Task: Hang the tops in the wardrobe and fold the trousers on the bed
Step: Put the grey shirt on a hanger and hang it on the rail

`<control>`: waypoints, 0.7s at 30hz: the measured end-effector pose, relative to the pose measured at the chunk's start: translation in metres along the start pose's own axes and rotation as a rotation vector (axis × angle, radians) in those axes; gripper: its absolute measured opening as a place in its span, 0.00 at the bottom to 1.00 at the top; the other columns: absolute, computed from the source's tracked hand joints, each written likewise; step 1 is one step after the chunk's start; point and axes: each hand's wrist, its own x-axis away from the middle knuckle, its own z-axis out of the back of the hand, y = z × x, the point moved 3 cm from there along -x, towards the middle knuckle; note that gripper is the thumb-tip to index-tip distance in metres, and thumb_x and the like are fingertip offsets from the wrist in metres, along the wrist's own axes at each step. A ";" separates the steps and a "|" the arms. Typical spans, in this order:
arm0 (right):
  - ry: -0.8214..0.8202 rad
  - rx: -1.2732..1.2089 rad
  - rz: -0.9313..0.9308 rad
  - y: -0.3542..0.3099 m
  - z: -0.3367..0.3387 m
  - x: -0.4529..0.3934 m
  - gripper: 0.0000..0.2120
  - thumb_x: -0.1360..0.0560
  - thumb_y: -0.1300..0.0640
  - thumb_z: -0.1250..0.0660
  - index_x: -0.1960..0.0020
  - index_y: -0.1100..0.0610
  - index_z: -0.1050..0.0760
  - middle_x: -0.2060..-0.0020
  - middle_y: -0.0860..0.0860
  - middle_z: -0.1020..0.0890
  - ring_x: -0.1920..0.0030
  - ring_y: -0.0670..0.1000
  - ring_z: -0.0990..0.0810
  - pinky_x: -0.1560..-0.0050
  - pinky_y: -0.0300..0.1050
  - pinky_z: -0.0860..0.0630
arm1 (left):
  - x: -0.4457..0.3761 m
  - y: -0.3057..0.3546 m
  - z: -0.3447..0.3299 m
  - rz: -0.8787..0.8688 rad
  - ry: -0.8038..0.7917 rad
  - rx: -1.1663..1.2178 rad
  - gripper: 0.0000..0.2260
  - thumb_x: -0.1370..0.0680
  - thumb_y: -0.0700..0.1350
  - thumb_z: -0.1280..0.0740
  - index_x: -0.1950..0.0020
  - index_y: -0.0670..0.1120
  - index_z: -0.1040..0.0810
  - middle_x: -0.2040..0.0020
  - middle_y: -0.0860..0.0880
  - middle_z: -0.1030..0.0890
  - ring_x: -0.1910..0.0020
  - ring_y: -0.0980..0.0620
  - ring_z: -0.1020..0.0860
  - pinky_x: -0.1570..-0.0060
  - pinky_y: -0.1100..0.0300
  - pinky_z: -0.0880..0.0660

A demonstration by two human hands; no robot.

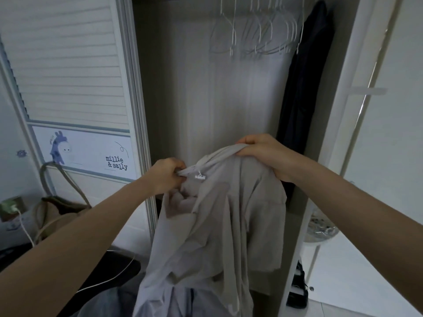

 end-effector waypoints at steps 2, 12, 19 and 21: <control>0.012 0.103 -0.011 0.003 0.011 0.001 0.03 0.29 0.59 0.29 0.56 0.51 0.19 0.62 0.47 0.16 0.60 0.45 0.18 0.63 0.35 0.24 | -0.003 -0.004 0.007 0.071 0.033 0.149 0.05 0.23 0.42 0.31 0.58 0.44 0.21 0.63 0.50 0.22 0.61 0.50 0.23 0.61 0.64 0.28; 0.068 1.042 0.036 0.025 0.042 0.007 0.14 0.30 0.54 0.29 0.69 0.54 0.32 0.68 0.49 0.28 0.60 0.52 0.26 0.62 0.44 0.30 | 0.005 0.012 0.033 0.135 -0.071 0.735 0.07 0.24 0.44 0.29 0.58 0.42 0.16 0.60 0.45 0.17 0.56 0.52 0.18 0.54 0.63 0.20; 0.247 0.759 -0.135 0.013 0.005 0.023 0.20 0.21 0.43 0.40 0.47 0.62 0.29 0.54 0.59 0.20 0.61 0.56 0.20 0.63 0.44 0.25 | 0.014 0.059 0.031 0.167 -0.027 0.954 0.09 0.23 0.48 0.30 0.54 0.42 0.14 0.56 0.43 0.15 0.56 0.50 0.18 0.51 0.53 0.20; -0.126 0.058 -0.370 0.010 -0.026 0.028 0.33 0.25 0.33 0.43 0.44 0.63 0.26 0.55 0.60 0.16 0.57 0.56 0.15 0.62 0.45 0.20 | 0.017 0.078 0.028 0.178 -0.028 1.006 0.12 0.22 0.47 0.31 0.50 0.38 0.17 0.55 0.40 0.17 0.55 0.45 0.20 0.48 0.49 0.22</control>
